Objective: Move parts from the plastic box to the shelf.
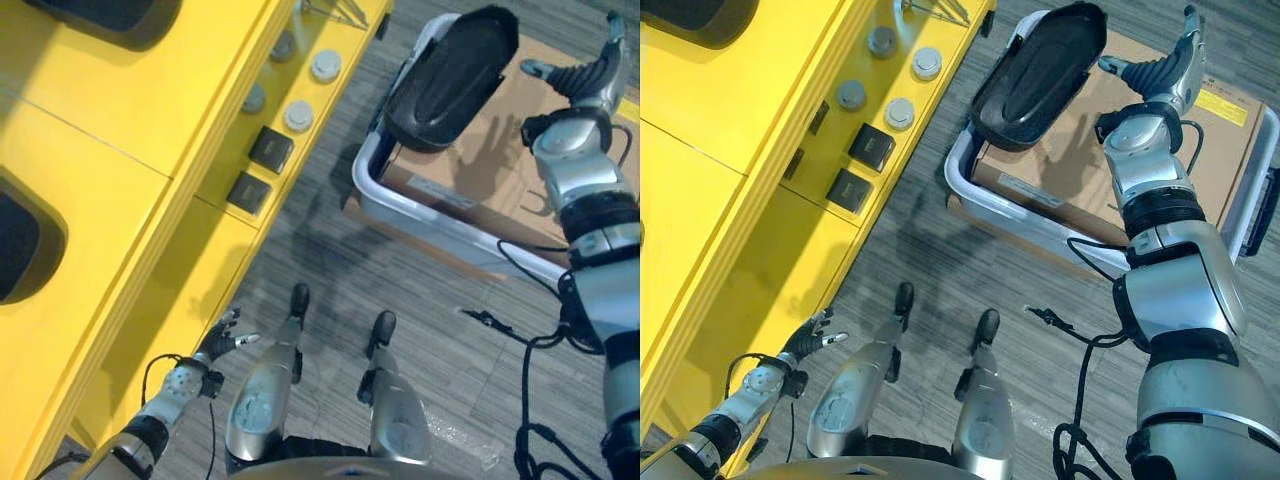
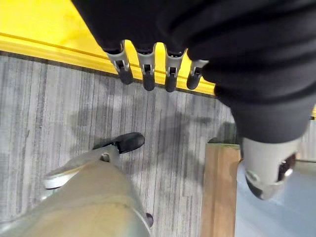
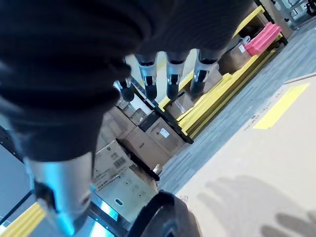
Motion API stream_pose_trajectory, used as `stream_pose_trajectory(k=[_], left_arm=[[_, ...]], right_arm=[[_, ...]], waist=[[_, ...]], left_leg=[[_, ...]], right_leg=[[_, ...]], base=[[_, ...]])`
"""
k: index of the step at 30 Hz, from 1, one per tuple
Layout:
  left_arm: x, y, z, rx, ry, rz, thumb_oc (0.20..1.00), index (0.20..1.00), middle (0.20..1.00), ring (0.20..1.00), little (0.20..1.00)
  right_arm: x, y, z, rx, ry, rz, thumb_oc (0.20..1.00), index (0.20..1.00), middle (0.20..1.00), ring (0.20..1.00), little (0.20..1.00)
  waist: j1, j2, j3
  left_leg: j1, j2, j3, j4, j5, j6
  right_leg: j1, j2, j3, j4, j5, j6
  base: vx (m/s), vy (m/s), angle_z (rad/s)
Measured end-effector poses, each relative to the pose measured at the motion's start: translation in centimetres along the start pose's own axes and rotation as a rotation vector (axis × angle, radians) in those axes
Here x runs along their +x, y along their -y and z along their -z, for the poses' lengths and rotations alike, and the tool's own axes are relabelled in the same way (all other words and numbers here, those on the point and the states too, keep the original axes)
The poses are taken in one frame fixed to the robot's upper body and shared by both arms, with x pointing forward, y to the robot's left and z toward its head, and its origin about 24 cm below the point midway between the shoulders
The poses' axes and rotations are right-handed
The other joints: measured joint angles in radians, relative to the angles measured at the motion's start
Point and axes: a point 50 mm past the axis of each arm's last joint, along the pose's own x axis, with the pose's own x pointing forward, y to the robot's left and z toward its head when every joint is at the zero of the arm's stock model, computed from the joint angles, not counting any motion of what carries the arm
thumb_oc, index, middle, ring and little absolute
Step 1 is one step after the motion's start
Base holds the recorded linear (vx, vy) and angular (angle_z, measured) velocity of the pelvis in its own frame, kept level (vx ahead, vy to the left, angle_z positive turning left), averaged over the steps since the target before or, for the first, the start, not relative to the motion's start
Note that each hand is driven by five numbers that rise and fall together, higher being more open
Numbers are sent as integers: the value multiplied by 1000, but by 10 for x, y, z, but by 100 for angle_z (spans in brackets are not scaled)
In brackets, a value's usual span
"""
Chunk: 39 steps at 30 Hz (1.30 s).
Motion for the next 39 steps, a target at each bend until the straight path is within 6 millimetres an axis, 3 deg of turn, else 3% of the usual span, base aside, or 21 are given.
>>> stream_pose_trajectory(k=[12,14,15,16,22,27,30,35,36,39], left_arm=[[-2,3,11,-32,-47,-9,1000,1000,1000,1000,1000],[-2,3,10,-46,-39,-12,1000,1000,1000,1000,1000],[-2,3,10,-46,-38,-12,1000,1000,1000,1000,1000],[-2,3,10,-46,-36,-12,1000,1000,1000,1000,1000],[-1,7,6,-73,-13,-5,1000,1000,1000,1000,1000],[-1,7,7,-94,-13,-6,1000,1000,1000,1000,1000],[-3,7,11,-107,-31,-5,1000,1000,1000,1000,1000],[-8,4,19,-126,-62,-24,1000,1000,1000,1000,1000],[-10,0,22,-163,-76,-37,1000,1000,1000,1000,1000],[-15,-9,24,-205,-75,-60,1000,1000,1000,1000,1000]], right_arm=[[-17,-36,27,-90,-220,-209,1000,1000,1000,1000,1000],[-23,-39,45,-138,-308,-237,1000,1000,1000,1000,1000],[-23,-39,47,-157,-314,-240,934,934,934,934,934],[-23,-39,49,-173,-326,-250,200,200,200,200,200],[-20,-27,59,-287,-422,-238,200,200,200,200,200],[-28,-13,88,-325,-574,-216,200,200,200,200,200],[-45,1,130,-314,-735,-206,200,200,200,200,200],[-65,14,166,-281,-833,-223,200,200,200,200,200],[-75,16,181,-227,-879,-237,200,200,200,200,200],[-91,18,201,-210,-873,-262,200,200,200,200,200]], waist=[[28,7,-2],[32,7,-2],[33,7,-2],[35,7,-2],[45,11,-4],[49,20,-33],[48,16,-76],[24,5,-98],[18,-12,-116],[6,-47,-139]], left_leg=[[-68,-19,2,42,-2,5],[-67,-21,3,44,-3,5],[-67,-22,3,44,-6,1],[-67,-22,4,44,-8,1],[-52,-25,6,47,-9,3],[-32,-25,-1,44,-12,5],[-31,-23,-3,43,-14,7],[6,-18,-1,43,-23,6],[9,-13,0,42,-26,4],[21,0,7,37,-28,1]], right_leg=[[-46,-17,-1,0,2,0],[-44,-22,-1,0,2,0],[-43,-23,-1,0,2,0],[-43,-23,-1,0,2,-1],[-29,-29,0,-2,2,-2],[-7,-28,-3,-6,-3,1],[-3,-24,-6,-6,-3,2],[31,-14,-5,-2,-4,7],[32,-11,-3,-6,-7,7],[35,-4,1,-6,-17,-8]], base=[[-33,37,3],[0,0,0],[-1,34,1],[-4,35,-1],[0,-6,0],[7,-87,3],[32,-142,3],[27,-124,-3],[-6,-190,-7],[4,-147,-11]])
